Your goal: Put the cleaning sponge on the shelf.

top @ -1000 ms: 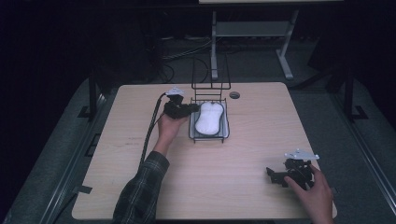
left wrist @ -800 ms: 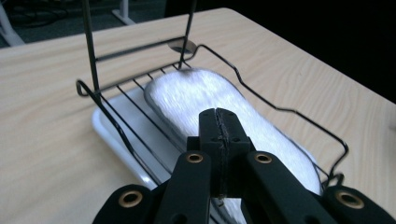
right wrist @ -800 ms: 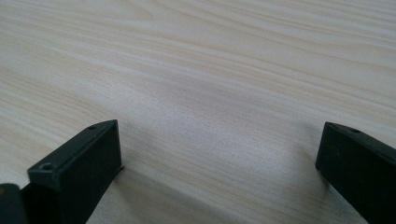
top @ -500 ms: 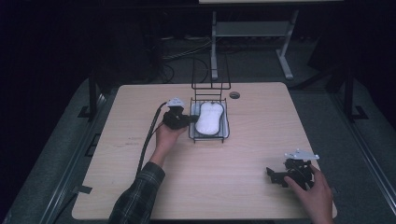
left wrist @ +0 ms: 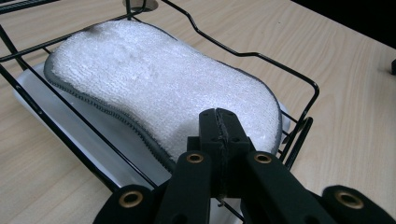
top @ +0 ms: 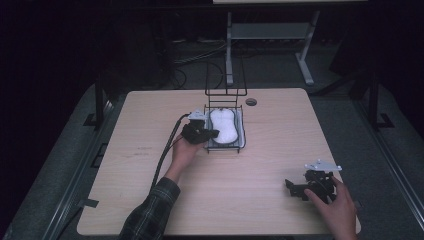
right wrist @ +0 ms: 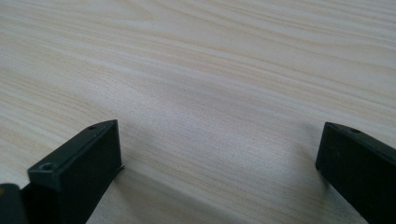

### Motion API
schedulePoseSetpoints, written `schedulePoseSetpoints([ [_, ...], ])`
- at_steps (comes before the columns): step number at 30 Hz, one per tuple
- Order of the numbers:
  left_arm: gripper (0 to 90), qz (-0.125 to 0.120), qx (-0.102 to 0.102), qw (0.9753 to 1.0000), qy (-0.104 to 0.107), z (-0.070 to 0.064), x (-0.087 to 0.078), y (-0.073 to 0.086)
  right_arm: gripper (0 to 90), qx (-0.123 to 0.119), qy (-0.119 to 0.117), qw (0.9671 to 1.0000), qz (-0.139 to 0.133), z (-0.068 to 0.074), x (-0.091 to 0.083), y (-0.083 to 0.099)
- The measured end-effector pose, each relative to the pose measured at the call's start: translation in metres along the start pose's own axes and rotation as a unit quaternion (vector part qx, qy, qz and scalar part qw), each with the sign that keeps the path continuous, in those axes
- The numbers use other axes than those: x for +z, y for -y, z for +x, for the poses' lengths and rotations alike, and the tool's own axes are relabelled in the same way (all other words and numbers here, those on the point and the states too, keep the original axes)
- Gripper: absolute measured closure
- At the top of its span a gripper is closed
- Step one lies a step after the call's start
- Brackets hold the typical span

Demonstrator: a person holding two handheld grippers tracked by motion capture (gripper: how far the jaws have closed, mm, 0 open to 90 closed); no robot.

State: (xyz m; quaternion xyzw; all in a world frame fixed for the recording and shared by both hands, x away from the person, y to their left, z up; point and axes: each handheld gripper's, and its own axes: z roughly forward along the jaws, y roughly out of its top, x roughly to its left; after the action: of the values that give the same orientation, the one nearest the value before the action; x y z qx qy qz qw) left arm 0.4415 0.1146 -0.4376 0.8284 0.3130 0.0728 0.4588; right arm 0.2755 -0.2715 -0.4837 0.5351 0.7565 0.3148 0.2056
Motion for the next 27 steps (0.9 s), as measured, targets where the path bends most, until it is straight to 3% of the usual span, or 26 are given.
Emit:
schedulePoseSetpoints([
  [11, 89.1, -0.005, -0.007, 1.0, 0.001, 0.002, -0.016, -0.004, 0.0, 0.0, 0.0, 1.0, 0.0, 0.0, 0.0, 0.0],
  [17, 73.6, -0.005, -0.012, 0.9999, -0.003, 0.004, -0.03, -0.005, 0.0, 0.0, 0.0, 1.0, 0.0, 0.0, 0.0, 0.0],
  [21, 62.1, 0.002, -0.004, 0.9999, -0.013, 0.003, -0.039, -0.003, 0.0, 0.0, 0.0, 1.0, 0.0, 0.0, 0.0, 0.0],
  [22, 56.4, 0.004, -0.006, 0.9999, -0.012, 0.004, -0.041, -0.002, 0.0, 0.0, 0.0, 1.0, 0.0, 0.0, 0.0, 0.0],
  [27, 48.0, 0.007, -0.001, 0.9997, -0.022, 0.005, -0.053, 0.005, 0.0, 0.0, 0.0, 1.0, 0.0, 0.0, 0.0, 0.0],
])
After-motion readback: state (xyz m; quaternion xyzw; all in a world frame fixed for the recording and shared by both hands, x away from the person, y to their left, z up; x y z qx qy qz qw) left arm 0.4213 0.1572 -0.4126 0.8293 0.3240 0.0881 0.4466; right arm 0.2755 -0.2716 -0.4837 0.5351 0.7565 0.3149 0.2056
